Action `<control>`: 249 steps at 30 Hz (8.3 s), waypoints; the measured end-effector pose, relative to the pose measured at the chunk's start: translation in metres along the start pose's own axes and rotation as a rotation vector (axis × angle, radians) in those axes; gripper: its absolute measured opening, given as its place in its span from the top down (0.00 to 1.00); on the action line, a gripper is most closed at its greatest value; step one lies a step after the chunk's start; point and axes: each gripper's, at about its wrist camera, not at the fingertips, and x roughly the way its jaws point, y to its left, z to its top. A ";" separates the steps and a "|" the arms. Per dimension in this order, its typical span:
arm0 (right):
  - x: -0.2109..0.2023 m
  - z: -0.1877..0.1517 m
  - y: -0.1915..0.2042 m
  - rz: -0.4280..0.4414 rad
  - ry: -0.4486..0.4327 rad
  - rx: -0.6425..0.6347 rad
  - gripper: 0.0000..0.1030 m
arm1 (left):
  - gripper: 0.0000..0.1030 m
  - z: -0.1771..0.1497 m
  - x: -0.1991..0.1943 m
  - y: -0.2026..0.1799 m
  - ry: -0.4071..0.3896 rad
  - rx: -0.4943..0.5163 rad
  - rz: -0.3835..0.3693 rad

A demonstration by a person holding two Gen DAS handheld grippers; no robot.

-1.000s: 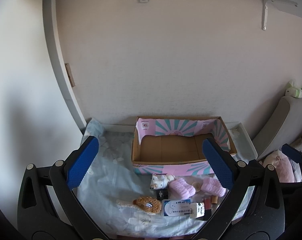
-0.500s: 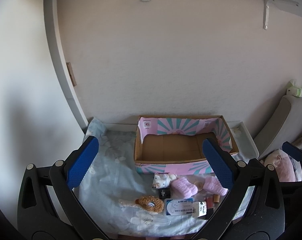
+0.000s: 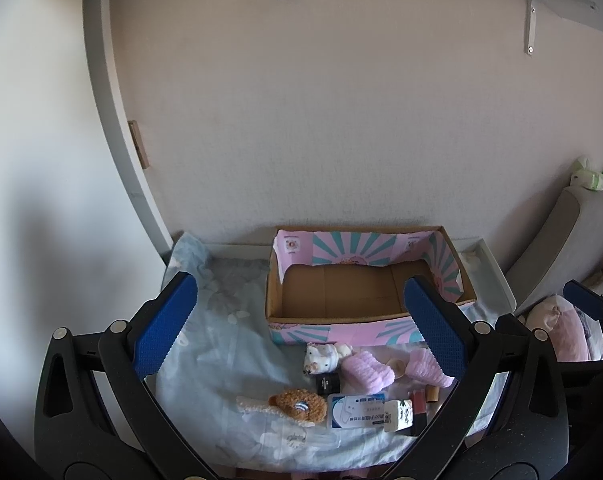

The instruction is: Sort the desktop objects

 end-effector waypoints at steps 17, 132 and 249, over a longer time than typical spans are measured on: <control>0.077 -0.044 -0.041 0.161 0.179 -0.233 0.00 | 0.00 -0.078 0.067 0.043 0.199 0.144 -0.138; 0.223 0.067 -0.014 0.272 0.414 -0.237 0.20 | 0.00 0.037 0.256 -0.016 0.462 0.263 -0.289; 0.111 -0.098 -0.096 0.171 0.393 0.052 0.74 | 0.65 -0.084 0.173 0.014 0.487 -0.055 -0.282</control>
